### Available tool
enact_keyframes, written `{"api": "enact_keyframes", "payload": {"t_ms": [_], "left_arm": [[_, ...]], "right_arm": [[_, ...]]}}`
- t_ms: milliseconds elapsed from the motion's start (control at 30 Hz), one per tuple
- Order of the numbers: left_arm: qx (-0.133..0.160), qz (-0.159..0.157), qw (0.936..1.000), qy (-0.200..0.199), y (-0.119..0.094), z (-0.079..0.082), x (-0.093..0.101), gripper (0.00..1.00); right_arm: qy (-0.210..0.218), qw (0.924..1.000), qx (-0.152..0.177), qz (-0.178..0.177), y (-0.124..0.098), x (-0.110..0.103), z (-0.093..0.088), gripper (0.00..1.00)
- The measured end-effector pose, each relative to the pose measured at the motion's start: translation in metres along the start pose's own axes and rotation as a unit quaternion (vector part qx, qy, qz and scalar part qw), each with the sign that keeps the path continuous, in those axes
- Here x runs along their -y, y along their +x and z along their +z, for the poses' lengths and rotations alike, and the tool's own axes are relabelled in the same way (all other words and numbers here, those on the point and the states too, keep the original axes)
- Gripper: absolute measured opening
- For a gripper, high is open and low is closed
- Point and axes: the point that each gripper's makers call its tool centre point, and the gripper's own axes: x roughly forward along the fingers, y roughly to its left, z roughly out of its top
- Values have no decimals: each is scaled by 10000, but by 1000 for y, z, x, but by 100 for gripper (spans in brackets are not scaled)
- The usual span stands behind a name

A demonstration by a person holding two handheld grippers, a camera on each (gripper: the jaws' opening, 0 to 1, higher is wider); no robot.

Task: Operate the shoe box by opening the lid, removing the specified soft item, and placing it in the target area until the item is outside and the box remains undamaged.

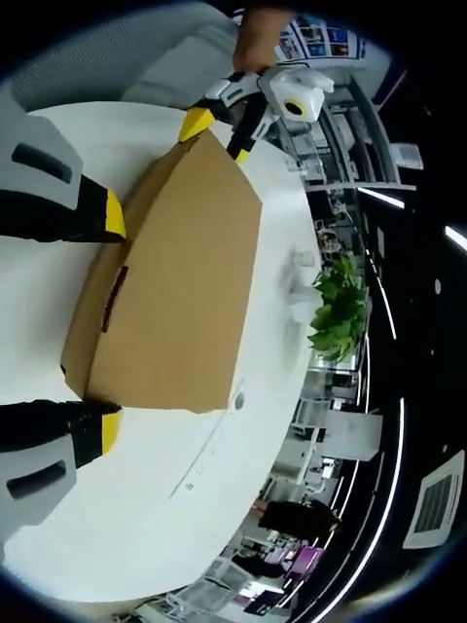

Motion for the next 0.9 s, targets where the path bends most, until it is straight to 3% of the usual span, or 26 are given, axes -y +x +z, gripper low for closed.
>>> {"api": "enact_keyframes", "payload": {"t_ms": [400,900], "left_arm": [[-157,-280,9992,237,-6,-4,-14,58],[-405,-514,9957,653,-18,-14,-39,58]], "right_arm": [[293,9994,71,-163,-4,-17,-2,62],[174,9996,17,-236,-8,-48,-6,54]]}}
